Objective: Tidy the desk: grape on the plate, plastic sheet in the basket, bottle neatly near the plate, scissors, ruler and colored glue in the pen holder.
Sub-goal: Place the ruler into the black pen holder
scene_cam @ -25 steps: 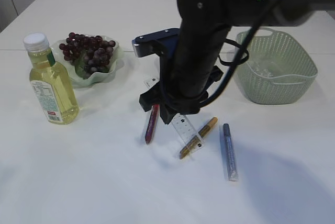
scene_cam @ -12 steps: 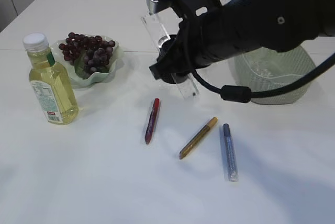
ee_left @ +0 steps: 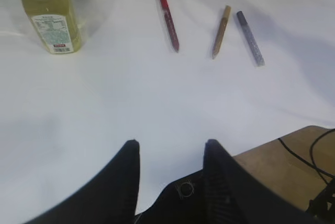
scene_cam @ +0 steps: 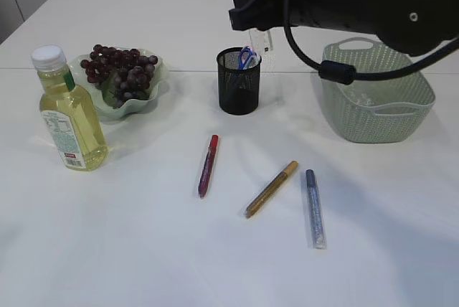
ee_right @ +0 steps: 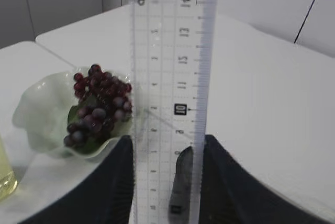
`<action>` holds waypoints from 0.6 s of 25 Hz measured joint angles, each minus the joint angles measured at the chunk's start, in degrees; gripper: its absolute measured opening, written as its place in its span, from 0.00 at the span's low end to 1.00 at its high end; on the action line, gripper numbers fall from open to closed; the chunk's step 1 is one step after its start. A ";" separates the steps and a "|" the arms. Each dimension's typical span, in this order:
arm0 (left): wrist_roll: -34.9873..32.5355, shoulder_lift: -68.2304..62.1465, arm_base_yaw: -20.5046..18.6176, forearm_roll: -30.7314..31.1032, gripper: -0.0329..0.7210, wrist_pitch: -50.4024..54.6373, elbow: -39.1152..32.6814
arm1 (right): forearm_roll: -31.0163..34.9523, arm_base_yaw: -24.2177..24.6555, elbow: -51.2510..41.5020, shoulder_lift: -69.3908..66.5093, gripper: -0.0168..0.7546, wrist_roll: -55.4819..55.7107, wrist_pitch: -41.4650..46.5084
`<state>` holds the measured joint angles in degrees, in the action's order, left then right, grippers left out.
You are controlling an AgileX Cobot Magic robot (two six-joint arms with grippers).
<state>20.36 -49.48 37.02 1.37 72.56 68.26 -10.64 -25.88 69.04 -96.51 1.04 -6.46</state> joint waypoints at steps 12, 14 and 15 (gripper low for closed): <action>0.00 0.00 0.00 6.16 0.44 0.00 0.00 | 0.34 3.32 8.34 -14.25 0.41 -0.26 -16.12; 0.00 0.00 0.00 7.36 0.44 0.00 0.00 | 0.43 3.32 11.51 -17.78 0.41 -0.64 -16.53; 0.00 0.00 0.00 7.80 0.44 0.00 0.00 | 0.46 3.32 13.38 -19.29 0.41 -1.04 -16.53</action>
<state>20.36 -49.48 37.02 9.16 72.56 68.26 -10.18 -22.56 82.41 -115.80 0.00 -22.99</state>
